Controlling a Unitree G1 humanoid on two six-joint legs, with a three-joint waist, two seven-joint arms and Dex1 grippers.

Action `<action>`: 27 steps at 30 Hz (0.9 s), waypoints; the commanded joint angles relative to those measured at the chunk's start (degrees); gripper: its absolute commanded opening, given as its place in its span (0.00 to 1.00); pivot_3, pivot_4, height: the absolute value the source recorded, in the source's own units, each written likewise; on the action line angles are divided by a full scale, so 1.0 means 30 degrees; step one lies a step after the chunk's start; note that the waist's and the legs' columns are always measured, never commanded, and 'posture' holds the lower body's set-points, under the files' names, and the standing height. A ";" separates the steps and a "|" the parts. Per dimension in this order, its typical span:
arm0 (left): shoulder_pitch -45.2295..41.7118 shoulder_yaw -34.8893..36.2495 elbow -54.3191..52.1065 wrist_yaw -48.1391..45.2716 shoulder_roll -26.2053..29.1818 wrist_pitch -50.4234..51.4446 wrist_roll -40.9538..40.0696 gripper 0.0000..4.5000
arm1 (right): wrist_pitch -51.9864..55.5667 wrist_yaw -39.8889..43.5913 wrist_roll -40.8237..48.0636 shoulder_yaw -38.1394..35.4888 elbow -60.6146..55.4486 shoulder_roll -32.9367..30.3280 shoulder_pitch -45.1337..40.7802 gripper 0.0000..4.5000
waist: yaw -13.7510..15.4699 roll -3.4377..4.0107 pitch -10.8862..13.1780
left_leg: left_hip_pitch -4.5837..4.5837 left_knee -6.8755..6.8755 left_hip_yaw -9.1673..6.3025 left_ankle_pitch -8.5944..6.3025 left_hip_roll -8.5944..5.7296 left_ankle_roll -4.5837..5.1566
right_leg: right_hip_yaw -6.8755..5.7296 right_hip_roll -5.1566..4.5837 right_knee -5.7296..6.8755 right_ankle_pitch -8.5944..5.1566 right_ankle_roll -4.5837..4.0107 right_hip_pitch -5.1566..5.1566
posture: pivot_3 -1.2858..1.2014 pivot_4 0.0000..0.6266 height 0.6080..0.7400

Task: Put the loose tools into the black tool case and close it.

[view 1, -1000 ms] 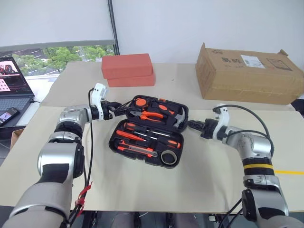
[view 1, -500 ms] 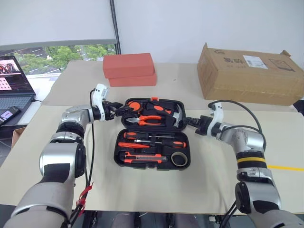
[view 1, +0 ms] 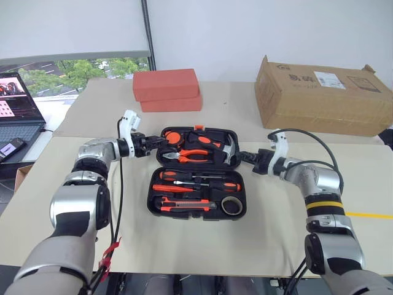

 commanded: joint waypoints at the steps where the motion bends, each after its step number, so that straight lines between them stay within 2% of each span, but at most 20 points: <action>1: 0.0051 -0.0363 -0.0248 -0.0630 0.0429 0.0075 0.0524 0.01 | -0.0550 0.0217 -0.0073 0.0007 -0.0356 -0.0043 -0.0200 0.00 | -0.0001 0.0000 0.0000 | 0.0001 0.0000 0.0000 0.0000 -0.0001 0.0000 | 0.0001 0.0000 0.0000 0.0000 0.0000 0.0000 | 0.52 0.24 0.78; 8: -0.0123 0.0569 -0.0410 -0.0299 0.0798 -0.0405 0.0000 0.01 | -0.0597 0.0127 -0.0077 -0.0021 -0.0662 0.0060 0.0074 0.00 | -0.0017 0.0000 0.0000 | 0.0004 0.0002 0.0000 0.0000 0.0003 0.0000 | 0.0006 -0.0001 -0.0001 0.0000 -0.0001 0.0001 | 0.52 0.24 0.78; 11: -0.0071 0.0494 -0.0643 -0.0558 0.1122 -0.0441 0.0209 0.18 | -0.0541 0.0114 -0.0057 -0.0057 -0.0857 0.0023 0.0219 0.00 | -0.0045 0.0001 0.0000 | 0.0004 -0.0002 0.0000 0.0000 0.0004 -0.0001 | 0.0003 0.0000 0.0003 0.0000 -0.0001 -0.0001 | 0.52 0.24 0.78; 16: 0.0387 -0.0089 -0.0413 0.0175 0.1238 0.0204 0.0957 0.59 | -0.0605 0.0176 -0.0073 -0.0026 -0.1014 0.0085 0.0434 0.00 | -0.0011 0.0001 -0.0001 | 0.0003 -0.0001 -0.0003 0.0000 0.0002 0.0000 | 0.0000 -0.0001 0.0002 0.0000 -0.0001 0.0005 | 0.52 0.24 0.78; 25: 0.0272 -0.0304 -0.0171 0.1411 -0.0055 0.0728 0.1286 0.59 | -0.0641 0.0189 -0.0068 0.0073 -0.1149 0.0213 0.0429 0.00 | -0.0019 0.0001 -0.0001 | 0.0005 0.0001 -0.0002 0.0000 0.0002 0.0000 | 0.0000 0.0001 0.0004 0.0000 0.0000 0.0006 | 0.52 0.24 0.78; 26: 0.0241 -0.0202 -0.0126 0.1678 -0.0109 0.0744 0.1225 0.48 | -0.0632 0.0182 -0.0064 0.0070 -0.1187 0.0207 0.0440 0.00 | -0.0020 0.0001 -0.0001 | 0.0008 -0.0001 -0.0002 0.0000 0.0003 -0.0001 | 0.0001 0.0001 0.0004 0.0000 0.0000 0.0006 | 0.52 0.24 0.78; 27: 0.0226 -0.0136 -0.0115 0.1787 -0.0115 0.0747 0.1173 0.44 | -0.0618 0.0179 -0.0055 0.0058 -0.1235 0.0191 0.0458 0.00 | -0.0021 0.0001 -0.0001 | 0.0008 -0.0002 -0.0002 0.0001 0.0005 -0.0002 | 0.0001 0.0003 0.0004 0.0000 -0.0001 0.0005 | 0.52 0.24 0.78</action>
